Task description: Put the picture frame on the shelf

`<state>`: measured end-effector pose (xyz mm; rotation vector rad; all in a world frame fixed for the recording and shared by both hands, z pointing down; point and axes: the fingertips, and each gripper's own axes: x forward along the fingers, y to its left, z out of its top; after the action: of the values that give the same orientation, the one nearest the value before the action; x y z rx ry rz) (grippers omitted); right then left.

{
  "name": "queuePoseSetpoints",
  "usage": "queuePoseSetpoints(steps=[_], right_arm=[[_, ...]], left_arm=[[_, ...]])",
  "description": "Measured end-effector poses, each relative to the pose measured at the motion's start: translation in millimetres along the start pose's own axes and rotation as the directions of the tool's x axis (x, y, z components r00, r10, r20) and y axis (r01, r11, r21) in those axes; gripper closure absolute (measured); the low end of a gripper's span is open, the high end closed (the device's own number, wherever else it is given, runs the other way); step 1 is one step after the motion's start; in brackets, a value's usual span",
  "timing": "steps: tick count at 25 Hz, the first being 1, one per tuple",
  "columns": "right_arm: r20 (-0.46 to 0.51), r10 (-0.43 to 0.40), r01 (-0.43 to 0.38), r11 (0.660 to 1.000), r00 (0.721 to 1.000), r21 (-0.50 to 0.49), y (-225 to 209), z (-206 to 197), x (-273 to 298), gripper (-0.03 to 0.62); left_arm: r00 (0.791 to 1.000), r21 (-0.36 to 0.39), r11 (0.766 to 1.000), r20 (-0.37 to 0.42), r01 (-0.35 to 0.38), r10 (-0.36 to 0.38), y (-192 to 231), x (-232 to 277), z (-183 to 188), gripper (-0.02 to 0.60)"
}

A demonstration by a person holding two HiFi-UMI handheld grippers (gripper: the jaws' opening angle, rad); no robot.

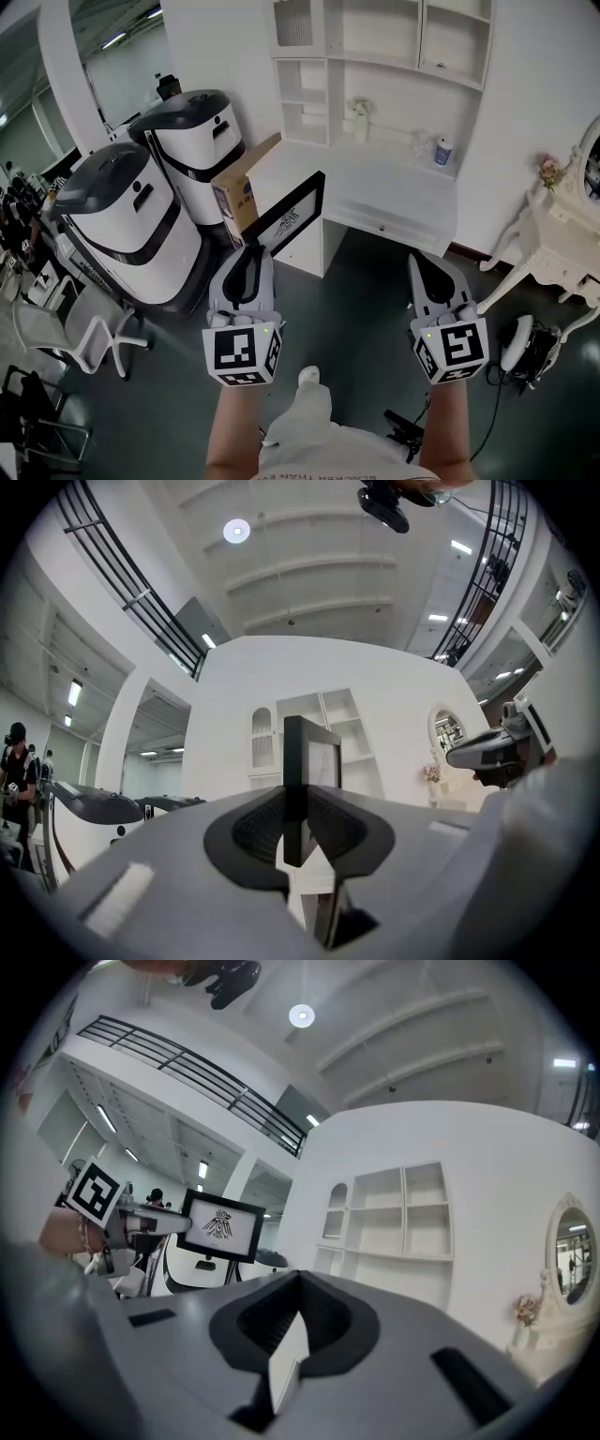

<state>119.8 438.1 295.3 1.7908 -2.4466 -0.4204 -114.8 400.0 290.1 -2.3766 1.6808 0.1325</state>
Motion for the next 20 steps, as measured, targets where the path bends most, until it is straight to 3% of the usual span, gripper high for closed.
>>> queuePoseSetpoints(steps=[4,8,20], right_arm=[[0.021,0.016,-0.016,1.000,1.000,-0.011,-5.2,0.1,25.4,0.588],[0.005,-0.018,0.018,0.999,1.000,-0.029,-22.4,-12.5,65.8,0.588],[-0.002,-0.102,0.102,0.995,0.995,0.010,-78.9,-28.5,248.9,0.588]], left_arm=[[1.000,-0.013,1.000,0.005,-0.006,0.006,9.4,29.9,-7.9,0.503],[1.000,-0.019,1.000,0.010,-0.004,0.004,23.1,74.2,-21.0,0.503],[1.000,-0.060,0.998,-0.028,0.005,-0.007,102.8,249.9,-66.3,0.503]])
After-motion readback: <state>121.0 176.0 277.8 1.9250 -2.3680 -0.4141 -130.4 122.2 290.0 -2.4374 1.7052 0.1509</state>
